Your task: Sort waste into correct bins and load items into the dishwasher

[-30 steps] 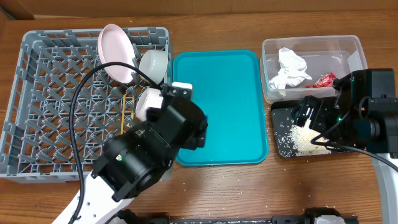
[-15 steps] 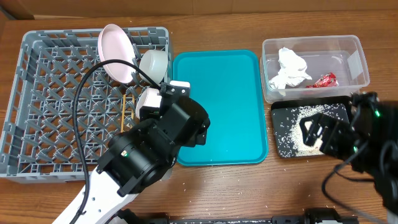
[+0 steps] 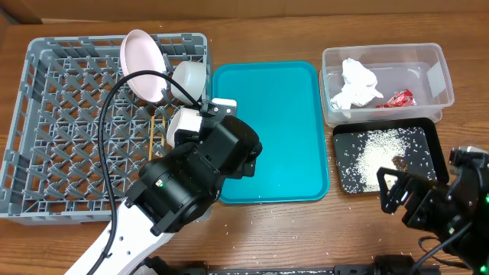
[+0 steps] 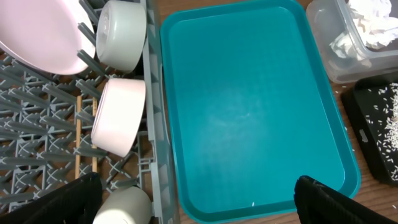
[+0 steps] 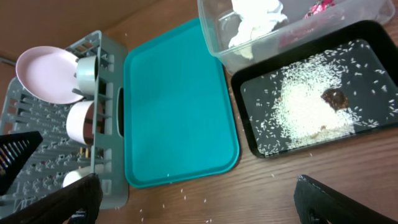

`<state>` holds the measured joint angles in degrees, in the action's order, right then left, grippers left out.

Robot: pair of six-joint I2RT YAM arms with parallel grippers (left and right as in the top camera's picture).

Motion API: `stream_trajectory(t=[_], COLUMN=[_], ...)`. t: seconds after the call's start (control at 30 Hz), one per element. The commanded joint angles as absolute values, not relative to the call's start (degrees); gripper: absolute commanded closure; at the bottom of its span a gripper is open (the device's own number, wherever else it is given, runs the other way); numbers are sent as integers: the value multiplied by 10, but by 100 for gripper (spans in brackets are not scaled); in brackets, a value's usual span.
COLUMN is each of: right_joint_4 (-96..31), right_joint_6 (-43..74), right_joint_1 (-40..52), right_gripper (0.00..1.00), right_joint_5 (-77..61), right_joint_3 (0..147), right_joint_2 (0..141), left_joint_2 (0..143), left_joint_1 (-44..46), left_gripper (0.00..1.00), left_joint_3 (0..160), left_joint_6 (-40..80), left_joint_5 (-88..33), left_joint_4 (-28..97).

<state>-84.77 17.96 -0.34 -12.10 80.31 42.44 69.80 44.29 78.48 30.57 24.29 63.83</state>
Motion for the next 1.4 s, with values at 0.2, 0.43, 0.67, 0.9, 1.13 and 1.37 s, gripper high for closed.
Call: stream_trajectory(t=[0.2, 0.43, 0.67, 0.9, 1.13, 1.37], right_joint_4=[-545, -309, -142, -35, -26, 5], right_joint_6=[-3, -22, -17, -15, -15, -16], right_joint_1=[17, 39, 84, 101, 100, 88], right_gripper=[0, 0, 0, 0, 0, 0], right_joint_5=[-124, -132, -132, -123, -96, -90], right_joint_3=[679, 427, 211, 92, 48, 16], right_joint_2=[335, 220, 132, 72, 21, 1], left_joint_2=[701, 701, 701, 701, 701, 701], left_joint_1=[447, 447, 447, 447, 447, 447], left_gripper=[0, 0, 0, 0, 0, 0], left_joint_3=[789, 789, 789, 789, 789, 789], left_joint_6=[317, 317, 318, 317, 317, 317], left_joint_5=[255, 255, 255, 255, 255, 255], left_joint_4=[639, 639, 639, 639, 639, 639])
